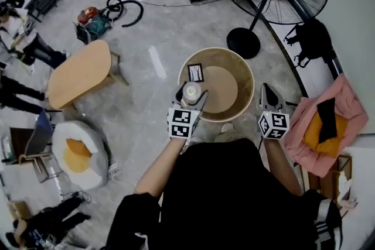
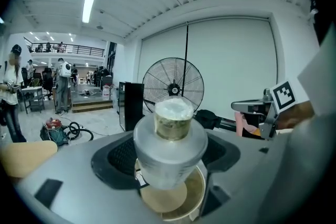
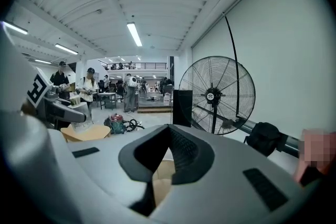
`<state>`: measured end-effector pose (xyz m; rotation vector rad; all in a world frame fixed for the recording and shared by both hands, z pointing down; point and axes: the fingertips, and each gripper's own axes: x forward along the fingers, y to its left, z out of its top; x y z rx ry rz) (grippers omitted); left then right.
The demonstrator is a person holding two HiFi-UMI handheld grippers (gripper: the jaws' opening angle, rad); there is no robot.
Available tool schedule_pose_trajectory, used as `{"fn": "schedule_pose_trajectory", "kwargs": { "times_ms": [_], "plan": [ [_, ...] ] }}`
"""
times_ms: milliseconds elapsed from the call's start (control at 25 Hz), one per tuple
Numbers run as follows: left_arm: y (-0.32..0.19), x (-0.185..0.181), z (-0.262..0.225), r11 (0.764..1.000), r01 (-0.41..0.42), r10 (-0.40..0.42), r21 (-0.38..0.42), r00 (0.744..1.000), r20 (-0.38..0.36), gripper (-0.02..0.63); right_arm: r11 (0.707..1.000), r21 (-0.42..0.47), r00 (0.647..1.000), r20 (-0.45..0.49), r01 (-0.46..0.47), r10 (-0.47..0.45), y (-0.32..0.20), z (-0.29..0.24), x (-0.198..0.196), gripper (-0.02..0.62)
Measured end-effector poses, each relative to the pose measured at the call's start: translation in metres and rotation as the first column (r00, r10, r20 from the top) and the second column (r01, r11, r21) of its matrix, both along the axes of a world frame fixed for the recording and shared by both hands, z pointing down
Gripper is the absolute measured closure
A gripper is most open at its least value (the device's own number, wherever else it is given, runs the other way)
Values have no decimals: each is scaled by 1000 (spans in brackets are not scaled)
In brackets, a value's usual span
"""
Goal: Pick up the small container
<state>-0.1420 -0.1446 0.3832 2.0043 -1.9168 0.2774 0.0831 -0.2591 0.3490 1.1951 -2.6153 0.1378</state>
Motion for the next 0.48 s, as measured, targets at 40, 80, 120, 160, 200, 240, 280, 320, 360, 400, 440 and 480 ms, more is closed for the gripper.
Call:
{"fn": "schedule_pose_trajectory", "kwargs": {
  "times_ms": [40,80,120,160,200,240,280,320,360,400,440,480],
  "plan": [
    [0,-2,0,1000,3,-3,-1,1000,1,252,1000,4,1000,-4,4,-4,0,0,-1,574],
    [0,-4,1,1000,6,-6,-1,1000,1,252,1000,5,1000,-8,7,-7,0,0,-3,574],
    [0,-5,1,1000,9,-9,-1,1000,-1,252,1000,5,1000,-11,8,-8,-1,1,-5,574],
    [0,-6,2,1000,11,-11,-2,1000,-3,252,1000,3,1000,-15,8,-8,-1,3,-5,574],
    [0,-6,2,1000,12,-12,-3,1000,-4,252,1000,1,1000,-17,6,-6,-2,4,-6,574],
    [1,-6,2,1000,12,-12,-4,1000,-3,252,1000,0,1000,-19,4,-4,-2,4,-5,574],
    [1,-5,1,1000,12,-12,-5,1000,-3,252,1000,-1,1000,-20,3,-3,-3,4,-5,574],
    [1,-4,0,1000,11,-11,-6,1000,-3,252,1000,-1,1000,-22,3,-3,-3,3,-5,574],
    [2,-4,-1,1000,11,-11,-6,1000,-4,252,1000,0,1000,-23,5,-5,-3,2,-6,574],
    [2,-3,-2,1000,11,-11,-6,1000,-4,252,1000,1,1000,-25,7,-7,-2,2,-7,574],
    [3,-4,-2,1000,10,-10,-7,1000,-3,252,1000,2,1000,-27,10,-10,-2,1,-8,574],
    [3,-4,-2,1000,9,-9,-9,1000,-2,252,1000,3,1000,-28,12,-11,-1,1,-9,574]
  ]
}}
